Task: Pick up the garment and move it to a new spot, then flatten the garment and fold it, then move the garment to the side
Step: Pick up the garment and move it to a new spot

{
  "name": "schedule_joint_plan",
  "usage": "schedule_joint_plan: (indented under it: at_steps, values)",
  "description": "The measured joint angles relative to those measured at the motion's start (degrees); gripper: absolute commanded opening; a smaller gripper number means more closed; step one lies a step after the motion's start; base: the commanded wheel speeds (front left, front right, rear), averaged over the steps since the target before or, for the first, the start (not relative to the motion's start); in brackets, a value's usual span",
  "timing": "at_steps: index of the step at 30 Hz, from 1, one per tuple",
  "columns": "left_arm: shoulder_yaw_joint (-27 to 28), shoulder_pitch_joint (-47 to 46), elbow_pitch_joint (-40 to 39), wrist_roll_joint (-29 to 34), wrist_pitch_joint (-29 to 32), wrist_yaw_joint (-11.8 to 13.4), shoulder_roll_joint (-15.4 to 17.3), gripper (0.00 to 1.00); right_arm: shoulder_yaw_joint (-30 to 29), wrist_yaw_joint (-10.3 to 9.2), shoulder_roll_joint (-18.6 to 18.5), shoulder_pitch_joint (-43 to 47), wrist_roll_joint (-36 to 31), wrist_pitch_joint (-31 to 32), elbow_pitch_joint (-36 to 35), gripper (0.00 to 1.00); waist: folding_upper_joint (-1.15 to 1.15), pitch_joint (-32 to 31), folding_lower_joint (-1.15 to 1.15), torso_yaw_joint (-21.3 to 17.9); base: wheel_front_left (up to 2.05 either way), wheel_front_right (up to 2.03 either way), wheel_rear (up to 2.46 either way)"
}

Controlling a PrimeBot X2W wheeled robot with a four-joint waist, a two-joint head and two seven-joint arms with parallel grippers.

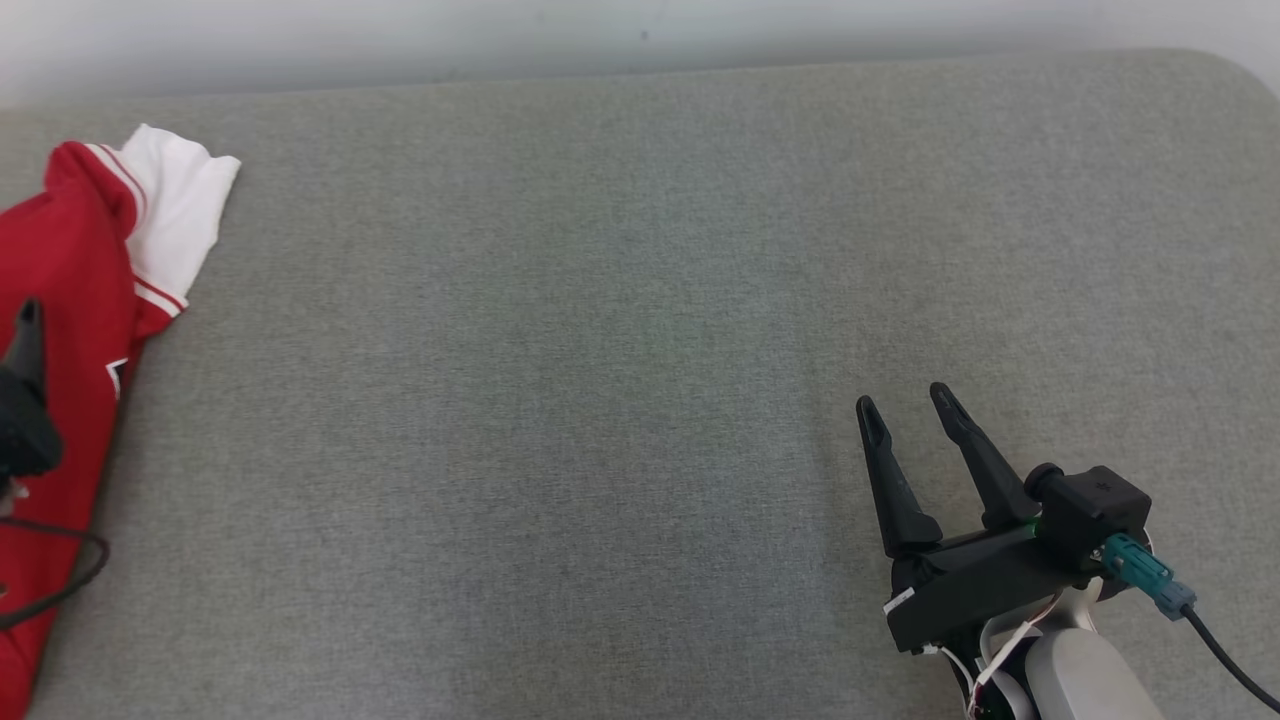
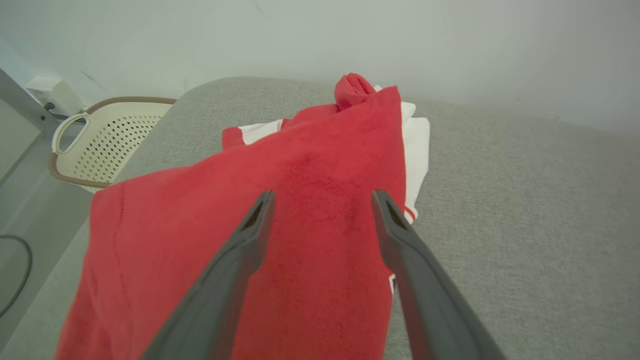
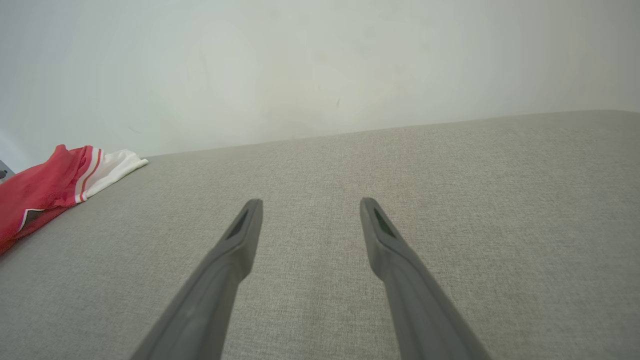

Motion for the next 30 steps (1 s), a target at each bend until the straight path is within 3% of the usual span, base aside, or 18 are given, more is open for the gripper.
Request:
schedule_joint_plan:
  at_steps: [19,20,21,30]
  values:
    - [-3.71,-3.84,14.39,-0.32,5.03,-0.38,0.96,1.00,-0.02,0.00,-0.60,-0.89,-0.31,0.92,-0.69,1.00,0.00,3.37,0.00,-2.79,0.00,0.00,0.00]
    - [-4.07,-3.92,14.48,0.18,4.36,-0.23,1.08,0.89,-0.04,0.00,-0.63,-0.89,-0.38,0.94,-0.78,1.00,0.00,3.41,0.00,-2.77,0.00,0.00,0.00]
    - [-4.25,-4.02,14.64,0.26,3.87,-0.01,1.20,0.00,-0.09,0.00,-0.65,-0.90,-0.43,1.12,-0.81,1.00,-0.01,3.42,0.00,-2.73,0.00,0.00,0.00]
    - [-6.78,-5.96,13.60,2.46,-3.57,0.05,1.48,0.00,-0.03,0.00,-0.43,-0.97,-0.44,1.16,-0.38,1.00,0.00,2.14,0.00,-1.71,0.00,0.00,0.00]
